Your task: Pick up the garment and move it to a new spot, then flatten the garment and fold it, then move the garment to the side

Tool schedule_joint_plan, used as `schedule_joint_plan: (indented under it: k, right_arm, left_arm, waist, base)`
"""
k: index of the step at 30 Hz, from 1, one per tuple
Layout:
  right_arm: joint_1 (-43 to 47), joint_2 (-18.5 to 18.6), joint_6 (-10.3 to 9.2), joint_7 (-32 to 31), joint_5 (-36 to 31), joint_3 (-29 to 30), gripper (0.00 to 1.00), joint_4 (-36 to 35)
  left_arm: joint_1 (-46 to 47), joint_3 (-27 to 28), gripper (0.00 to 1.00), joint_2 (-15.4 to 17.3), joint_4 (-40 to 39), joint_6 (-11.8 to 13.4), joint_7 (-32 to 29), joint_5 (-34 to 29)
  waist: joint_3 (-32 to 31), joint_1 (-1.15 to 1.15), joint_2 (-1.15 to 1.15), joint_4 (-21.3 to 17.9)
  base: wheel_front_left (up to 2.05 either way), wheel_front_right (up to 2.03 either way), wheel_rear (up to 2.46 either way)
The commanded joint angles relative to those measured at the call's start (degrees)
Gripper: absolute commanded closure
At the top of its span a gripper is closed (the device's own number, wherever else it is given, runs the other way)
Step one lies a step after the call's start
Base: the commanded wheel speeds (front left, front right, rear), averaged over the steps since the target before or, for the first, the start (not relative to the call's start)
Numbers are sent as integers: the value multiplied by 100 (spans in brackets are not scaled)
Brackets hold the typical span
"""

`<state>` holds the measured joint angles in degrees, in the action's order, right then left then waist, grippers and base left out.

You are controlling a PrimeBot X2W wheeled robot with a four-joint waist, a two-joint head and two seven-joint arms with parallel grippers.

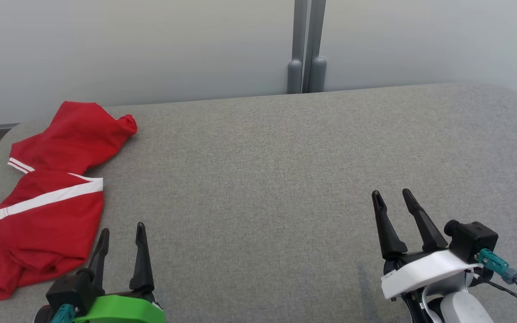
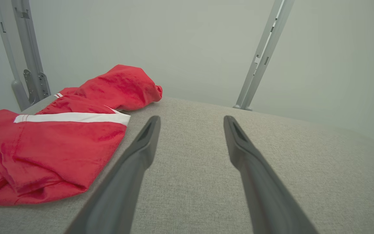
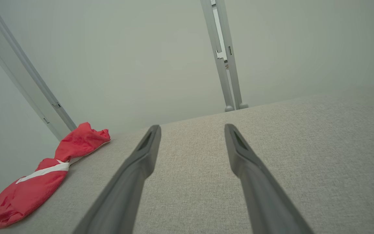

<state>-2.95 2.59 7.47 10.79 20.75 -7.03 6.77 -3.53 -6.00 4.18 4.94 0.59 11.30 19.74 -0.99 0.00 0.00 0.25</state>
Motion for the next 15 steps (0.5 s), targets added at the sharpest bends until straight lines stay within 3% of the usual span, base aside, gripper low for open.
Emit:
schedule_joint_plan:
  k: [1,15]
  right_arm:
    - [-29,28,3,63,-137,-27,0,-36]
    - [-56,34,3,226,-689,-114,0,12]
  left_arm:
    - [-48,9,0,7,-44,24,59,-155]
    - [-123,50,0,-46,12,-19,204,-636]
  waist:
    - [-2,0,0,1]
    - [-6,0,0,4]
  base:
    - [0,0,0]
    - [0,0,0]
